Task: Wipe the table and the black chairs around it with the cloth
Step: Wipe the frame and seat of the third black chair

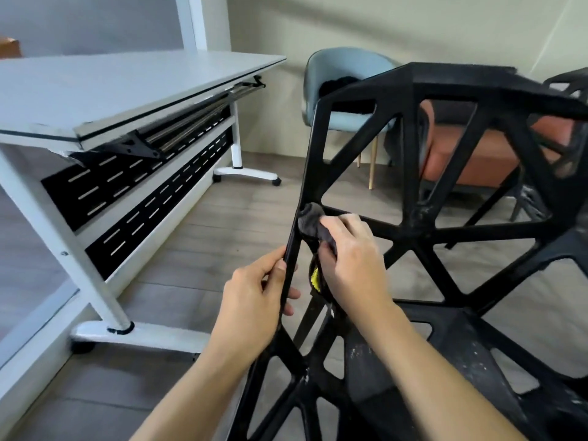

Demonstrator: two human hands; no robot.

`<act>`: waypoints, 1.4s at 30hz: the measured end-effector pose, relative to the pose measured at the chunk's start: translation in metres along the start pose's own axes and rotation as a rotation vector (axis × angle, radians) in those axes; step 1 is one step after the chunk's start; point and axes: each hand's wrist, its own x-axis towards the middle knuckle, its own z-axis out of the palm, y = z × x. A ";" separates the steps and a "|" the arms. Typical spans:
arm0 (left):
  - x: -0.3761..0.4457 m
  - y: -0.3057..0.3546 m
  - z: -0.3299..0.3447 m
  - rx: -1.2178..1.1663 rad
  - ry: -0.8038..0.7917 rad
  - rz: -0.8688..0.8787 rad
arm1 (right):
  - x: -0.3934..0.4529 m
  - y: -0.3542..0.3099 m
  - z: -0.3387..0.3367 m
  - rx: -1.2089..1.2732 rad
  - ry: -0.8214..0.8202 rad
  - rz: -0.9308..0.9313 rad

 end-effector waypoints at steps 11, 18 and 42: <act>0.005 -0.004 -0.004 -0.069 -0.021 -0.018 | 0.037 -0.016 0.021 -0.105 0.278 -0.067; 0.005 -0.006 -0.002 -0.040 -0.020 0.007 | 0.046 -0.007 0.002 -0.151 0.243 -0.147; 0.028 -0.004 -0.011 -0.092 -0.058 -0.075 | -0.037 -0.038 -0.007 0.337 -0.079 0.133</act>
